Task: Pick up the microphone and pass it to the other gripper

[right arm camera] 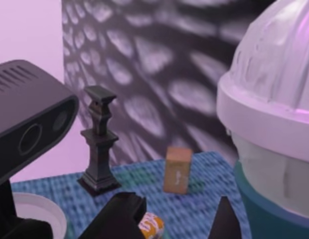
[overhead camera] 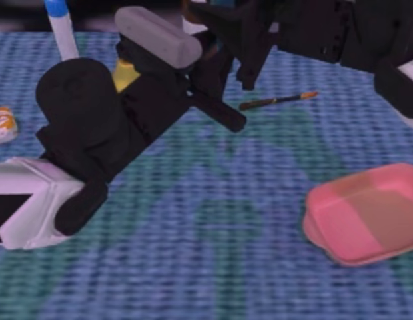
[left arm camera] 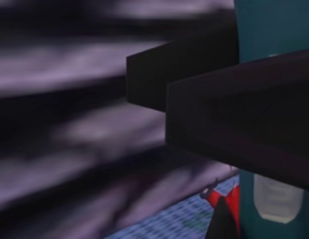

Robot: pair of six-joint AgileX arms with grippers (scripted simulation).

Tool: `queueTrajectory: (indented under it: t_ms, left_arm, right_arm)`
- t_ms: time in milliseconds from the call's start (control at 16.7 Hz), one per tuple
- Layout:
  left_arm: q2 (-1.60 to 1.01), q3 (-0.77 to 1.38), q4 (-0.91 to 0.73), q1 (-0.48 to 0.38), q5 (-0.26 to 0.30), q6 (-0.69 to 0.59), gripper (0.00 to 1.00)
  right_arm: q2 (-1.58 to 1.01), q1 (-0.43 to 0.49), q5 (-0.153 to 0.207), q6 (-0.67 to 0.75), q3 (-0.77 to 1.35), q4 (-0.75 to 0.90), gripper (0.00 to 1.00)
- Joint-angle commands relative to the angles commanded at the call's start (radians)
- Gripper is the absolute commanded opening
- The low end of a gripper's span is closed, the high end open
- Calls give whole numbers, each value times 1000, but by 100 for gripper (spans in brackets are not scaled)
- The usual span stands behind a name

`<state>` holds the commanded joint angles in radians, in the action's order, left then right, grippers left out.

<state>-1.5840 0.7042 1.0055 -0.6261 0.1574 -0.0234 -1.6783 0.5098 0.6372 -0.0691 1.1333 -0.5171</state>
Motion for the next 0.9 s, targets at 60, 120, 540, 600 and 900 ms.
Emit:
queueTrajectory:
  t_ms: [60,120,540,600,900]
  left_arm:
    - [0,0,0,0,0,0,0]
    - [0,0,0,0,0,0,0]
    - [0,0,0,0,0,0,30]
    - [0,0,0,0,0,0,38]
    - [0,0,0,0,0,0,75]
  right_arm:
    - [0,0,0,0,0,0,0]
    - [0,0,0,0,0,0,0]
    - [0,0,0,0,0,0,0]
    - [0,0,0,0,0,0,0]
    - [0,0,0,0,0,0,0]
